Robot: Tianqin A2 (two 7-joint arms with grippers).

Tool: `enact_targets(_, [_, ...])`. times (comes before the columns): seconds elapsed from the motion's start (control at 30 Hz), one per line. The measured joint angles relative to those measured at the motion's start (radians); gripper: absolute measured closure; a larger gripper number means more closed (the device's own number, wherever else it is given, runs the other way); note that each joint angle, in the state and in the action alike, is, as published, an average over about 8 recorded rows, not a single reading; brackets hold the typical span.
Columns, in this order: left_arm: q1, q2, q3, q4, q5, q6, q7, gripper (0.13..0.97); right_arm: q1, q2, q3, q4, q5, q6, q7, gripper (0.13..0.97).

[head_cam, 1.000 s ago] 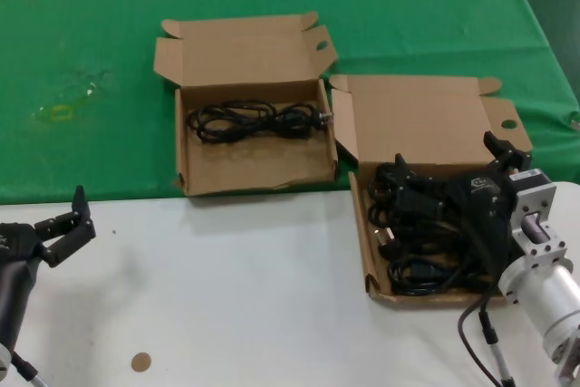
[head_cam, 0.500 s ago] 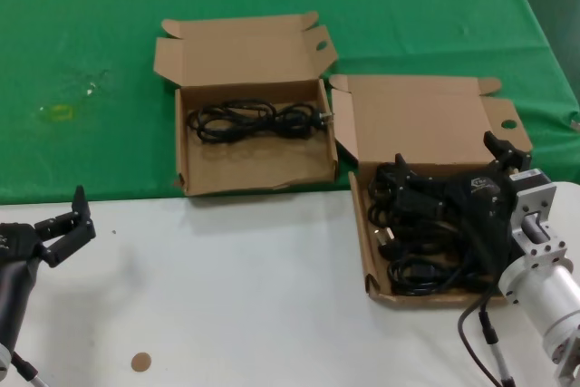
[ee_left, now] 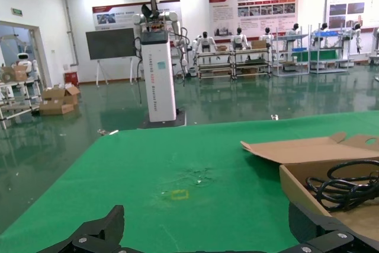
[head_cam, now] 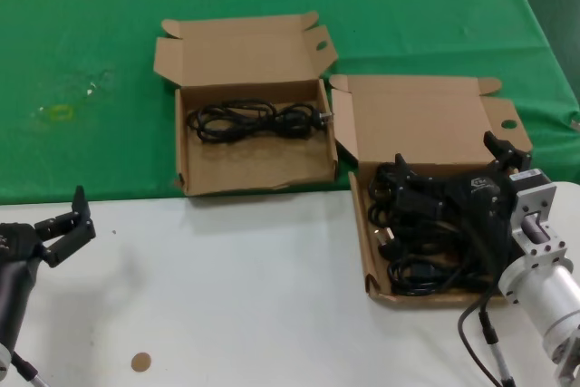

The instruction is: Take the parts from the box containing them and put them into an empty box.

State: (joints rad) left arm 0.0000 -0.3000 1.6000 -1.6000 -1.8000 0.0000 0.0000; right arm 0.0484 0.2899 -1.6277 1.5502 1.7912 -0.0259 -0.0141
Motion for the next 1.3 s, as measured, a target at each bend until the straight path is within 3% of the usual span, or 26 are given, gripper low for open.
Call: enact_targets(1.3, [0.000,0.000,0.000,0.000,0.000,0.000,0.000,0.132,0.000,0.000,0.000,0.000,0.000,0.000,0.000,0.129])
